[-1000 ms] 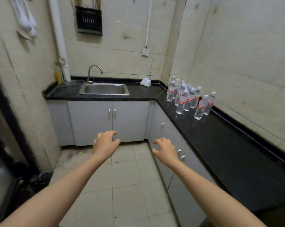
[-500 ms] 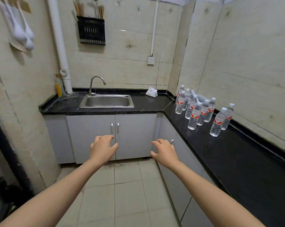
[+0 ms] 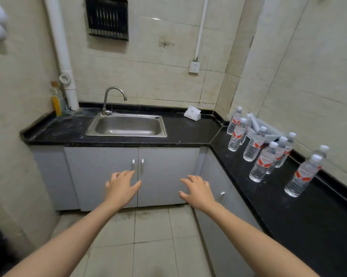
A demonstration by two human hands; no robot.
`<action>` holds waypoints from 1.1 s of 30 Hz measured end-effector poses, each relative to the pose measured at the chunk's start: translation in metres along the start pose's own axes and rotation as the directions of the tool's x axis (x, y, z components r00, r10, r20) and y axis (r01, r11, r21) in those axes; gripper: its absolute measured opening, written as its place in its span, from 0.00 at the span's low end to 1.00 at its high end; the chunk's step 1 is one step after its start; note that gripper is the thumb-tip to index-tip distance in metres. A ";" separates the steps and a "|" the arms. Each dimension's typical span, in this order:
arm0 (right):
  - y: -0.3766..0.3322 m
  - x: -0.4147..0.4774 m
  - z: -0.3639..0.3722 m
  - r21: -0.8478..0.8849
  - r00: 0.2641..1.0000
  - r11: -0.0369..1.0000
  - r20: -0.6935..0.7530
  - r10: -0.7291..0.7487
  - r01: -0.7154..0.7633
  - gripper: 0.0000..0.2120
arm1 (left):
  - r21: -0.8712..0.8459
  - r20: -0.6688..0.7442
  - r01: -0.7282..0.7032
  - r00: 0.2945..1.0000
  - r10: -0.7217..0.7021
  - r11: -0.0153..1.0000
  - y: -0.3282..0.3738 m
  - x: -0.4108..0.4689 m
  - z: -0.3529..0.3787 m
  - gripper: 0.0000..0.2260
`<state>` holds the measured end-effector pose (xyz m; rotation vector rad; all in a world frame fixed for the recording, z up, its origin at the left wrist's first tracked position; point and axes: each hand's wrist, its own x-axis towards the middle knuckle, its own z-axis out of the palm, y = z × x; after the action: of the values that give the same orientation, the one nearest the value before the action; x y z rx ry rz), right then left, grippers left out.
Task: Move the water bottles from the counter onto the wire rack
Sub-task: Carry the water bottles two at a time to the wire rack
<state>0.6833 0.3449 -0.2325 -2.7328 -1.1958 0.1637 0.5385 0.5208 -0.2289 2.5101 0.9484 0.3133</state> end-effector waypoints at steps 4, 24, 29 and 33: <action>-0.004 0.080 0.013 -0.009 0.999 0.999 0.032 0.044 -0.044 0.25 | -0.025 0.034 0.007 0.999 -0.006 1.000 -0.029 0.087 0.010 0.23; 0.173 0.211 -0.008 0.189 0.695 0.681 0.011 0.719 -0.707 0.27 | -0.147 0.368 -0.348 0.850 0.378 0.926 0.132 0.376 0.148 0.23; 0.244 0.253 -0.018 0.384 0.679 0.647 -0.069 0.731 -0.658 0.28 | -0.168 0.325 -0.430 0.826 0.461 0.887 0.218 0.426 0.173 0.23; 0.294 0.297 -0.030 0.519 0.688 0.629 -0.104 0.718 -0.579 0.30 | -0.201 0.269 -0.451 0.828 0.492 0.869 0.277 0.461 0.189 0.22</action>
<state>1.1004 0.3640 -0.2688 -2.4924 0.0045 0.0771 1.1050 0.5840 -0.2380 2.5402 0.1624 0.1099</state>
